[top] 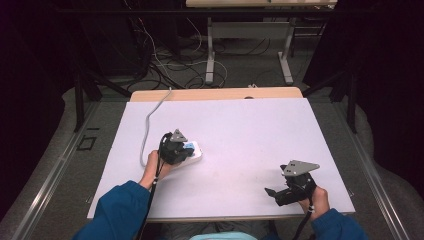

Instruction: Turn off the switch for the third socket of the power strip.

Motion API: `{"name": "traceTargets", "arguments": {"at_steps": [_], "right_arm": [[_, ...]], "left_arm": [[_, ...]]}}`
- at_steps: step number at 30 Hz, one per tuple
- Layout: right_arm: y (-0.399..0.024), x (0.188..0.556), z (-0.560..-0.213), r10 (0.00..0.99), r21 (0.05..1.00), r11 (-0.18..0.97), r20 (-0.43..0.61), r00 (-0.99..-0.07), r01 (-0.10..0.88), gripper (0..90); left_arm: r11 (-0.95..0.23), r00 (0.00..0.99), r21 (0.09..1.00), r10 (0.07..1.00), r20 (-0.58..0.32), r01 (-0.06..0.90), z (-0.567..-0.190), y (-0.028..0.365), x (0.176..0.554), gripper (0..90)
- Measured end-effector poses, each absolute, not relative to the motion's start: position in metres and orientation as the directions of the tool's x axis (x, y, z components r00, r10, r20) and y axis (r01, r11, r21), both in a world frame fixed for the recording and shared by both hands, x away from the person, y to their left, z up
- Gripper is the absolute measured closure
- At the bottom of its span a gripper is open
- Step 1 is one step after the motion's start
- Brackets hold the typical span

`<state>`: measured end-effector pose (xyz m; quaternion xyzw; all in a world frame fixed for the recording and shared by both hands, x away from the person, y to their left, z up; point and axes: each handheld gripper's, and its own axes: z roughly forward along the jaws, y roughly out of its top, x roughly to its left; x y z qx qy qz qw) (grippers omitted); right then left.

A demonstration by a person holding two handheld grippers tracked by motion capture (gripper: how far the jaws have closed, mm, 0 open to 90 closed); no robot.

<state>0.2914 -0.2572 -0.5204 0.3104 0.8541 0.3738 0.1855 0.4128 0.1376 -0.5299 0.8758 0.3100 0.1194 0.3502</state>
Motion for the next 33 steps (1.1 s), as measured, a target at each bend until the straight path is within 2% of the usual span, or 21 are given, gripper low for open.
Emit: {"name": "traceTargets", "arguments": {"at_steps": [33], "right_arm": [[-0.257, 0.2917, -0.5203, 0.666, 0.75, 0.531, -0.082, -0.742, 0.394, 5.3]], "left_arm": [[-0.557, 0.78, 0.696, 0.626, -0.007, 0.453, -0.532, 0.1384, 0.4122, 90.0]]}}
